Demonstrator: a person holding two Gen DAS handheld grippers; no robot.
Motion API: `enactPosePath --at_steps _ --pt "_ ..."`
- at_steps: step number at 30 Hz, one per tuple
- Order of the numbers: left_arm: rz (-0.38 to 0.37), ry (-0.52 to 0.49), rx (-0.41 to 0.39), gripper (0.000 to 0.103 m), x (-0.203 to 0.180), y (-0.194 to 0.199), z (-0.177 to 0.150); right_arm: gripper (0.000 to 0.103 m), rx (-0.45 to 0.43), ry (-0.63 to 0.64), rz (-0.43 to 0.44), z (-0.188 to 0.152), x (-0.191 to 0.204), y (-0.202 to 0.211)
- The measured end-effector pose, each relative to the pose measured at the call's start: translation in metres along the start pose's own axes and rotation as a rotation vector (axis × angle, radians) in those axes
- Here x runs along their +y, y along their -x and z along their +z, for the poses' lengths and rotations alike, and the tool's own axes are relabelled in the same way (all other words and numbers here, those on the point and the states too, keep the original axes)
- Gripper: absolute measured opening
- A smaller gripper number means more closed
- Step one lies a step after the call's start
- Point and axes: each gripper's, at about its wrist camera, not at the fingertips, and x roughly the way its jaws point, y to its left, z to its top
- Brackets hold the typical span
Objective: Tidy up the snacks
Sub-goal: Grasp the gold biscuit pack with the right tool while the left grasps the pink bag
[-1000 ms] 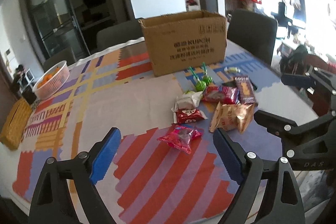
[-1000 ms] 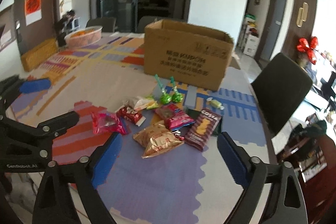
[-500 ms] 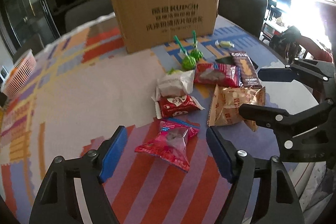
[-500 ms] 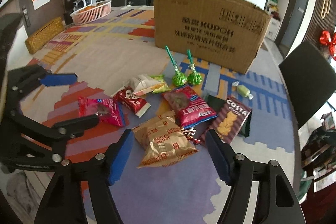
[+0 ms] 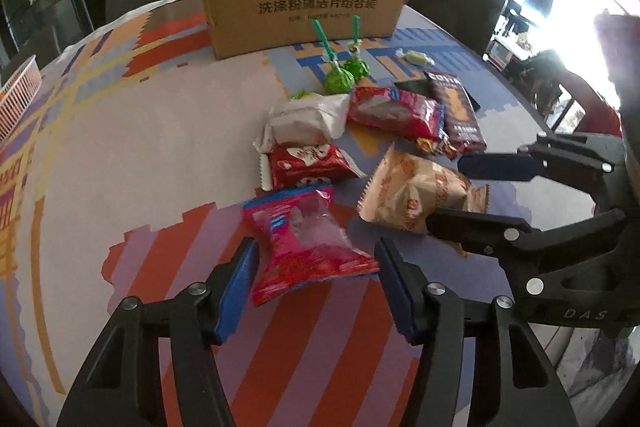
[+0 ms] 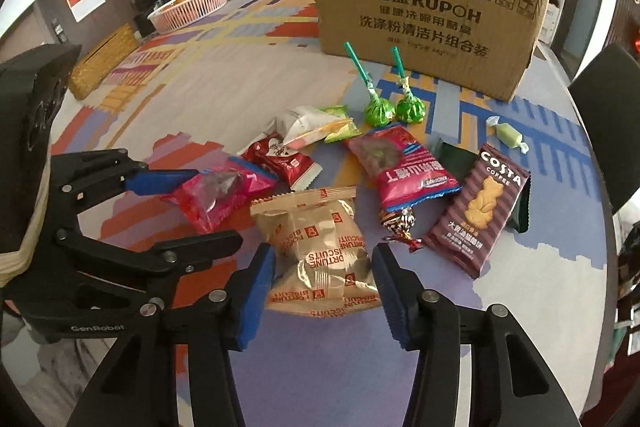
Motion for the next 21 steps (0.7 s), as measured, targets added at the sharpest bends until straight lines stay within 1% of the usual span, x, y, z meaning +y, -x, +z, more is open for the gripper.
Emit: enactPosePath --at_steps 3,6,10,13,14,15,16,17,20,21 --pt "-0.025 0.037 0.003 0.059 0.005 0.002 0.007 0.051 0.004 -0.03 0.004 0.004 -0.004 -0.002" --pt "-0.012 0.033 0.004 0.059 0.007 -0.001 0.011 0.051 0.011 -0.047 0.028 0.009 -0.007 -0.004" --pt "-0.04 0.067 0.049 0.056 0.011 -0.012 0.012 0.051 0.036 -0.067 0.045 0.012 -0.01 -0.013" --pt "-0.049 0.086 0.06 0.054 0.013 -0.016 0.01 0.05 0.035 -0.06 0.037 0.013 -0.008 -0.014" --pt "-0.048 0.092 0.057 0.052 0.013 -0.015 0.01 0.049 0.032 -0.06 0.035 0.013 -0.007 -0.014" --pt "-0.046 0.091 0.055 0.048 0.013 -0.014 0.009 0.047 0.031 -0.059 0.032 0.013 -0.007 -0.014" --pt "-0.039 0.089 0.055 0.04 0.012 -0.014 0.009 0.045 0.03 -0.057 0.03 0.013 -0.005 -0.014" --pt "-0.036 0.092 0.061 0.038 0.013 -0.014 0.009 0.044 0.029 -0.054 0.031 0.012 -0.004 -0.013" --pt "-0.037 0.099 0.061 0.037 0.012 -0.013 0.007 0.043 0.025 -0.043 0.022 0.01 -0.001 -0.012" --pt "-0.038 0.104 0.063 0.037 0.012 -0.012 0.007 0.041 0.024 -0.042 0.02 0.009 -0.001 -0.011"
